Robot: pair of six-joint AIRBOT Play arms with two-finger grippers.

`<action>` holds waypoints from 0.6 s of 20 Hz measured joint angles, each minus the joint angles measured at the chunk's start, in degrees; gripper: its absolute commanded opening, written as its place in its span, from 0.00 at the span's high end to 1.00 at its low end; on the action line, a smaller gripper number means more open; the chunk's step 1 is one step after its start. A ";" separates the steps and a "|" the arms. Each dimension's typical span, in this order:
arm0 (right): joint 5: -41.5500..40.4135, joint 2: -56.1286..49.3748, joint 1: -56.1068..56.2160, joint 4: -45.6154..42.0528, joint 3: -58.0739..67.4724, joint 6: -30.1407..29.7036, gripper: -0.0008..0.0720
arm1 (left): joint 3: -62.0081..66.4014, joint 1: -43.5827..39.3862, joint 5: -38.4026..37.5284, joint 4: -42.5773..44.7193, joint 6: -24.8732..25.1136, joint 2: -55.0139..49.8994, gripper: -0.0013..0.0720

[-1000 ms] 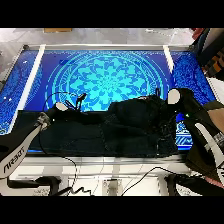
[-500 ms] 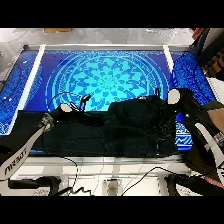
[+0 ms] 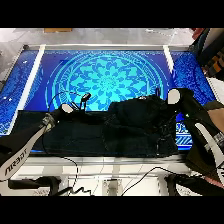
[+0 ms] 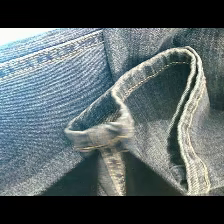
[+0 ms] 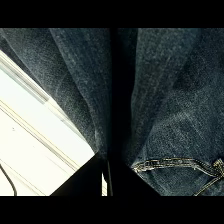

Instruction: Fold the clothes and pants, and hang the long-sleeved shirts on hangers.

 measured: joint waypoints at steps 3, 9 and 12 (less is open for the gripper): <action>0.00 0.00 0.00 -0.02 0.00 0.00 0.96 | 0.15 0.00 0.15 0.00 0.00 0.00 0.93; -0.04 0.00 0.00 -0.02 0.00 0.00 0.96 | 5.95 0.00 0.26 0.52 0.02 0.66 0.93; -0.72 0.00 0.00 -0.04 0.00 0.00 0.96 | 11.06 0.15 0.26 2.29 0.00 2.23 0.93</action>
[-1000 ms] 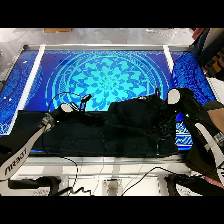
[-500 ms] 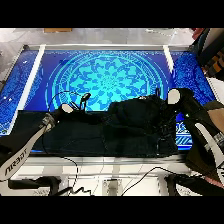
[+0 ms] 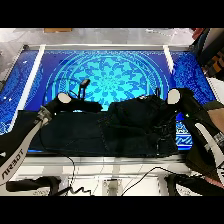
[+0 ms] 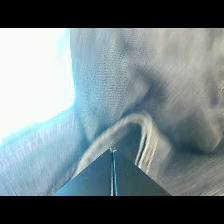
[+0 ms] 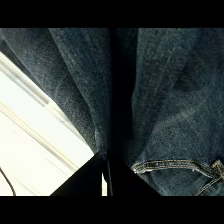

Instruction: Fold the clothes and pants, and hang the long-sleeved shirts on hangers.

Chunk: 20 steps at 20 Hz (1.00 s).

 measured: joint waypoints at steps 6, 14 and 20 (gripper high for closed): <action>-1.79 0.00 0.00 0.00 0.00 -0.02 0.96 | 4.42 2.01 -3.54 4.98 -2.25 1.73 0.33; -2.27 0.00 0.00 0.02 0.00 -0.02 0.96 | 5.03 3.10 -18.10 11.06 -6.51 -5.29 0.29; -2.29 0.00 0.00 0.00 0.00 -0.02 0.96 | 5.03 3.13 -21.16 11.67 -7.85 -9.57 0.27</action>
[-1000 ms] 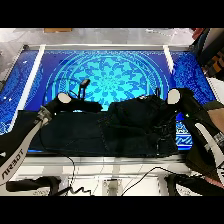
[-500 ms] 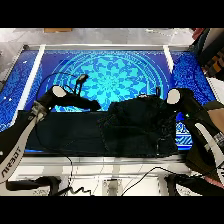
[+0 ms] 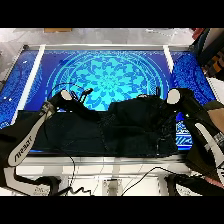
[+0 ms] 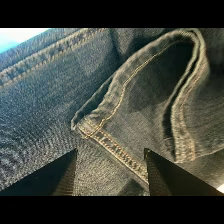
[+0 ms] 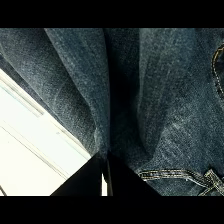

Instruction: Fold the clothes and pants, and hang the long-sleeved shirts on hangers.

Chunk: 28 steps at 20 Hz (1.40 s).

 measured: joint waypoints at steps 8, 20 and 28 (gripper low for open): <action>0.00 0.00 0.00 0.00 0.00 0.00 0.96 | 0.00 -0.15 1.07 -4.61 -0.15 -2.80 0.12; 0.00 0.00 0.00 0.00 0.00 0.00 0.96 | 0.00 -0.15 0.74 -9.09 0.26 -3.06 0.59; 0.00 0.00 0.00 0.00 0.00 0.00 0.96 | 0.00 -1.14 1.27 -9.20 3.45 -3.08 0.23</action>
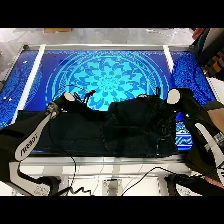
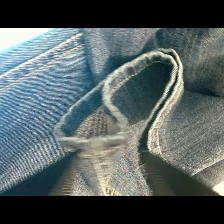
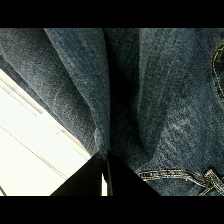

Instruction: Fold the clothes and pants, and hang the long-sleeved shirts on hangers.

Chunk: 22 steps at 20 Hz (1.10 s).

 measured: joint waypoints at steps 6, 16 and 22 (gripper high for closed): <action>0.00 0.00 0.00 0.00 0.00 0.00 0.96 | 0.00 -2.08 2.43 0.33 1.33 0.00 0.81; 0.00 0.00 0.00 0.00 0.00 0.02 0.96 | 0.85 -1.84 3.39 0.46 1.53 0.85 0.93; -7.65 0.02 0.00 0.00 0.00 4.11 0.32 | 6.56 1.16 4.81 0.42 0.81 6.51 0.93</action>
